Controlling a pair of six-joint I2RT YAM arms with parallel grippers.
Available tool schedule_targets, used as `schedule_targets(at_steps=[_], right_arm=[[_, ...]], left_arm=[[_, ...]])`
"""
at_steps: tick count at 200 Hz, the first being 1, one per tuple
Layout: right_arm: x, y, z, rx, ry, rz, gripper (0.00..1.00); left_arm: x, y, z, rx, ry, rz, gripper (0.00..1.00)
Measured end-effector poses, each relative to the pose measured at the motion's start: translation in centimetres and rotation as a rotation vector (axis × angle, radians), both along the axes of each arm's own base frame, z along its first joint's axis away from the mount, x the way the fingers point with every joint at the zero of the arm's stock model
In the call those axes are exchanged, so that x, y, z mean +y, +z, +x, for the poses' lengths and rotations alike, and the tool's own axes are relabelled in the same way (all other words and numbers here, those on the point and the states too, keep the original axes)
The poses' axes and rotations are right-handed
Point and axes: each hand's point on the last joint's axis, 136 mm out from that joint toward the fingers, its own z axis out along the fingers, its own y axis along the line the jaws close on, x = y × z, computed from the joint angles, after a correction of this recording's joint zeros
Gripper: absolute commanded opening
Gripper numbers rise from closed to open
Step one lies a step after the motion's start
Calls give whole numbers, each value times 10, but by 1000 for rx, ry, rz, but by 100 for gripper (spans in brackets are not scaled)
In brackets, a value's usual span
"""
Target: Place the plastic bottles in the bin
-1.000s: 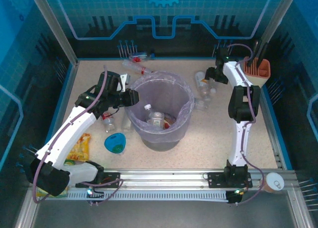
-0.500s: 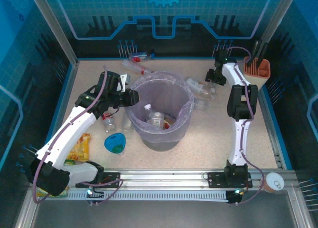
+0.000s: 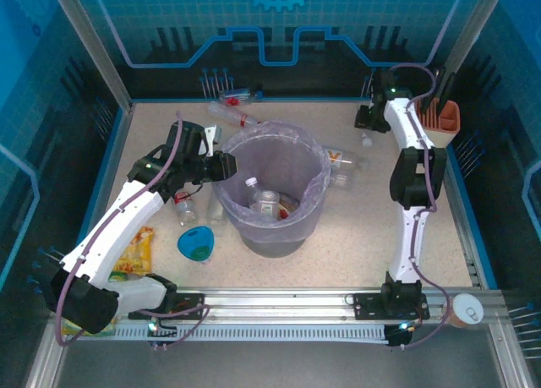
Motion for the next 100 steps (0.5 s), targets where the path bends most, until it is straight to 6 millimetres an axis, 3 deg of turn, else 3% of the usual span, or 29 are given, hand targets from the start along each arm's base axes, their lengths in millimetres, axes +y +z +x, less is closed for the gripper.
schedule_targets(at_steps=[54, 100], right_arm=[[5, 103, -15, -155, 52, -4, 50], [34, 176, -56, -245, 140, 19, 49]], left_arm=[[-1, 0, 1, -1, -14, 13, 28], [-3, 1, 4, 5, -18, 16, 28]])
